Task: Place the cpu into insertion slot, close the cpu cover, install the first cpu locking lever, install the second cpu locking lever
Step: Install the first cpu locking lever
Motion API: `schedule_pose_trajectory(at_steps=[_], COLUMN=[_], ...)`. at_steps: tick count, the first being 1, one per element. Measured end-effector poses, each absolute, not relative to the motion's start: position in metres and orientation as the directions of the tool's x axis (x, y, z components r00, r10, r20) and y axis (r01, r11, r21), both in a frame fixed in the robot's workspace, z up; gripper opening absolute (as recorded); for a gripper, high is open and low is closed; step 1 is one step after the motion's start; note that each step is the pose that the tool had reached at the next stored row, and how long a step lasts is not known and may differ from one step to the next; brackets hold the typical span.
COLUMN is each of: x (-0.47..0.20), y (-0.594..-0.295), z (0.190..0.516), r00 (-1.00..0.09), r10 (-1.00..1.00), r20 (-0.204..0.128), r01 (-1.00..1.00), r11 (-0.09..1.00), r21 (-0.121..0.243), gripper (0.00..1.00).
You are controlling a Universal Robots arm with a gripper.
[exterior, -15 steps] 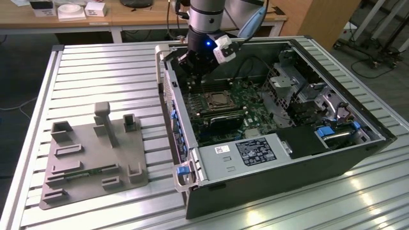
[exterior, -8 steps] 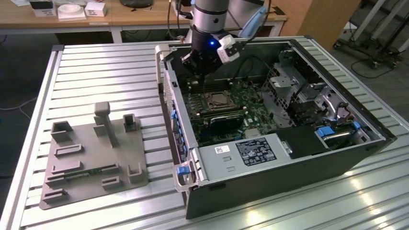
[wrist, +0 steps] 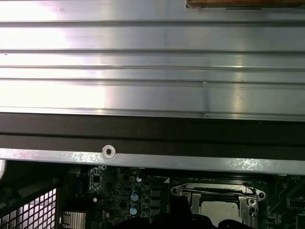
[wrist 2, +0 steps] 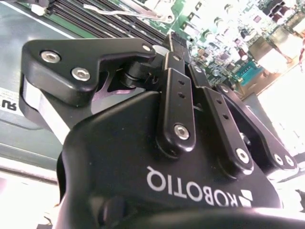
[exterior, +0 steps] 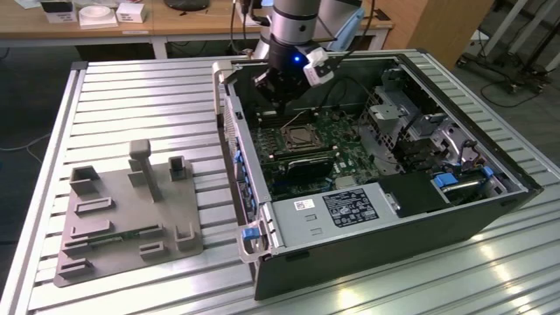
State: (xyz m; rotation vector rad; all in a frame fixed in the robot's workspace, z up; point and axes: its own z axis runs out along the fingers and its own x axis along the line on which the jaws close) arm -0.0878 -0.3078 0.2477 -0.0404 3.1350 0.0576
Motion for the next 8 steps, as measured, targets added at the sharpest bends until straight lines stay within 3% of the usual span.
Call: schedule_pose_trajectory(at_steps=[8], x=[-0.0870], y=[-0.3078], z=[0.2471], r00=[-1.000], r10=[-0.026], r20=[-0.006], r01=[-0.026], r11=[0.999], r21=[0.037], gripper=[0.10])
